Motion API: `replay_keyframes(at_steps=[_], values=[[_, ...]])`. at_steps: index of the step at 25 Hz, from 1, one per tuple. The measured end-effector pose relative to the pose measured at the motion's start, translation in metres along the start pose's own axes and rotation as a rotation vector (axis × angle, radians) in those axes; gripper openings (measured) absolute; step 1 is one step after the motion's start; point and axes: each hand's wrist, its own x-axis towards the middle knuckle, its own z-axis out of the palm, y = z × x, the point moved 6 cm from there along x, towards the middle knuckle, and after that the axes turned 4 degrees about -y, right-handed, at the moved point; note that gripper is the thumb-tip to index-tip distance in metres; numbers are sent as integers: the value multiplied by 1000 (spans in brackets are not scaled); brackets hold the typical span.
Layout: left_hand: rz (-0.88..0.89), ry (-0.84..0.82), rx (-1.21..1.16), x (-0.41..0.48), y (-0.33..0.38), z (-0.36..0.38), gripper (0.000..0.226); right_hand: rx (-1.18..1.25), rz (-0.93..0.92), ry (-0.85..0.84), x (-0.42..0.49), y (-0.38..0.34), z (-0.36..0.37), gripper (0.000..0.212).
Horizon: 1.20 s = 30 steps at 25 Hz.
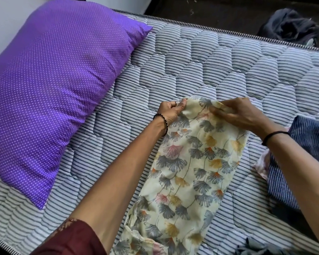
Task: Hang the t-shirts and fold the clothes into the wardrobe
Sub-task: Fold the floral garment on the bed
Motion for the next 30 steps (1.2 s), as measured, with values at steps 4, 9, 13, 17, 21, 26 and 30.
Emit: replay_keyframes(at_steps=[4, 9, 13, 17, 21, 26, 30], values=[[-5, 92, 32, 2, 1, 3, 36, -10, -60, 95, -4, -1, -2, 60], [29, 207, 102, 4, 0, 4, 48, -340, 158, 47, -12, 33, -11, 82], [9, 235, 150, 6, 0, 7, 50, -244, 49, 209, -28, 38, -25, 61], [-35, 257, 188, 10, -2, 7, 48, -107, 59, 385, -37, 39, -33, 71], [-70, 255, 208, 12, -2, 10, 47, -34, 71, 180, -43, 46, -22, 68], [-77, 231, 215, 14, -4, 12, 39, 124, -54, 161, -49, 36, -34, 26], [-86, 257, 217, 14, -5, 13, 37, -323, 139, 329, -43, 51, -36, 62]])
